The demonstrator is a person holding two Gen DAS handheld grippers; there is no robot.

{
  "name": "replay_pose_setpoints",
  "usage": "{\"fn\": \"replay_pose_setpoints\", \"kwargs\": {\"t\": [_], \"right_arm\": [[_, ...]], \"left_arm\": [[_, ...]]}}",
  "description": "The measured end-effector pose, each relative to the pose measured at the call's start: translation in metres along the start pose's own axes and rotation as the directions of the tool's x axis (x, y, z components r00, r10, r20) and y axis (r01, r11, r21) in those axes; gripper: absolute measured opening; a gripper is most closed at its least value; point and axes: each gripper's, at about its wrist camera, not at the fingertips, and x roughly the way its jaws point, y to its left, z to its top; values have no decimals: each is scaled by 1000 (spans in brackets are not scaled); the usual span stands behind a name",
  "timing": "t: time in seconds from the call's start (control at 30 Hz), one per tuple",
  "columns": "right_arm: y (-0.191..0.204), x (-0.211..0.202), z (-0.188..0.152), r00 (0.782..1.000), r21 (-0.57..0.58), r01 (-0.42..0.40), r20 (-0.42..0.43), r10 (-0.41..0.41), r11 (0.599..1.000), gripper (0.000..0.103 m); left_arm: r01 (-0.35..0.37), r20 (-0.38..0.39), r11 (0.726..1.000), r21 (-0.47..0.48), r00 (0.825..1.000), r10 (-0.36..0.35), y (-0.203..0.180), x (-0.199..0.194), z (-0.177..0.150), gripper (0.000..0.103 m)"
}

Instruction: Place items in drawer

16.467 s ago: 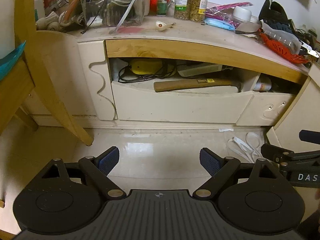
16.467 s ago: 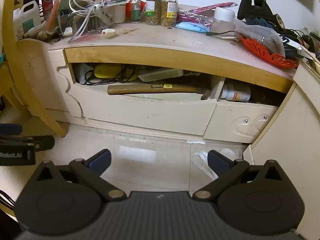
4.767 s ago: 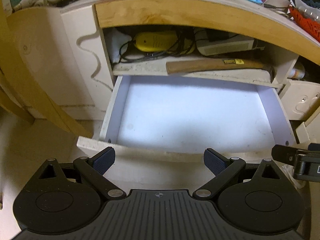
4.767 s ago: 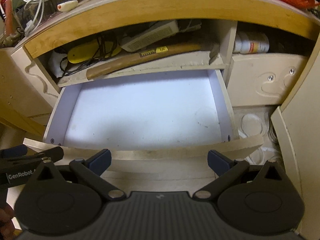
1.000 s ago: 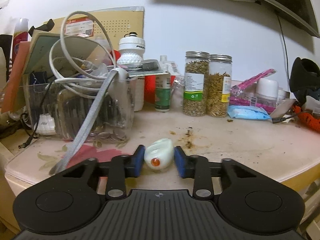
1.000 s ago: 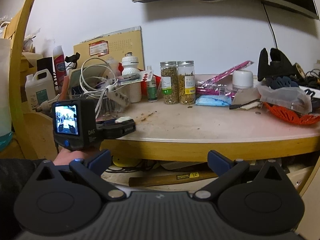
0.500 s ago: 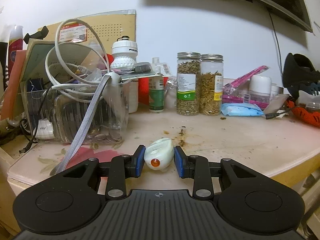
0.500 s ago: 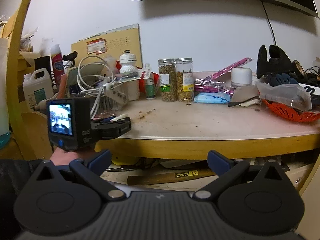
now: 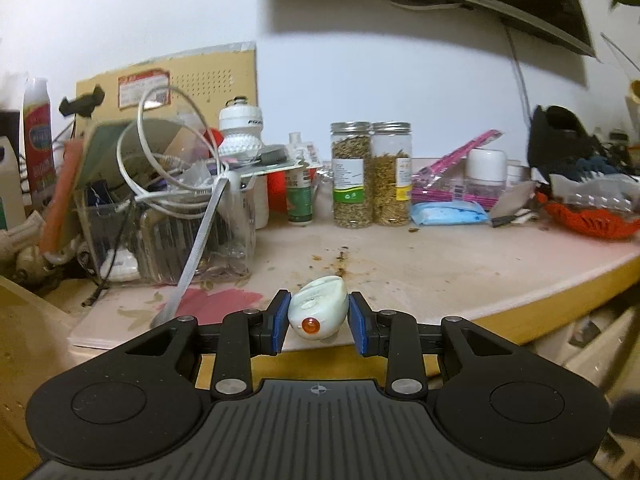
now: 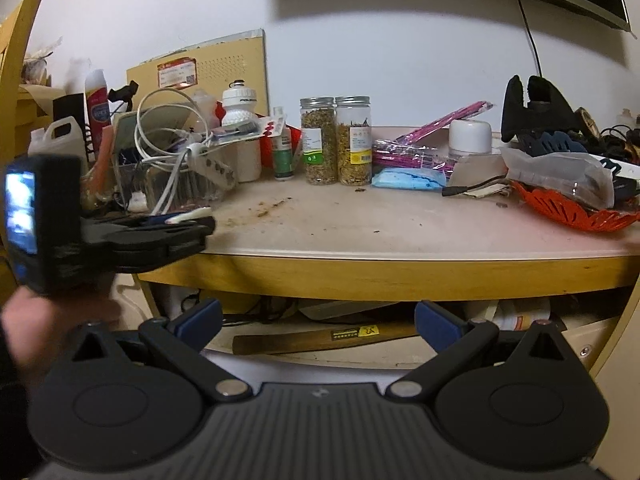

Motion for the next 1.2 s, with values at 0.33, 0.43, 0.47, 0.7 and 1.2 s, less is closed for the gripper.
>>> {"fn": "replay_pose_setpoints", "kwargs": {"t": [0.33, 0.43, 0.47, 0.7, 1.2], "right_arm": [[-9, -1, -2, 998, -16, 56, 32, -56, 998, 103], [-13, -3, -1, 996, -12, 74, 42, -74, 997, 103], [-14, -2, -1, 996, -11, 81, 42, -80, 997, 103], [-16, -4, -3, 995, -19, 93, 48, -92, 996, 103], [-12, -3, -3, 996, -29, 85, 43, -84, 996, 103]], "left_arm": [[37, -14, 999, -14, 999, -37, -13, -60, -8, 30], [39, -20, 999, -26, 999, -40, -14, -72, -12, 30], [41, -22, 999, -29, 999, -42, -14, -75, -13, 30], [39, -32, 998, -52, 999, -41, -14, -84, -18, 30], [34, -51, 997, -69, 998, -38, -13, -78, -22, 30]]}}
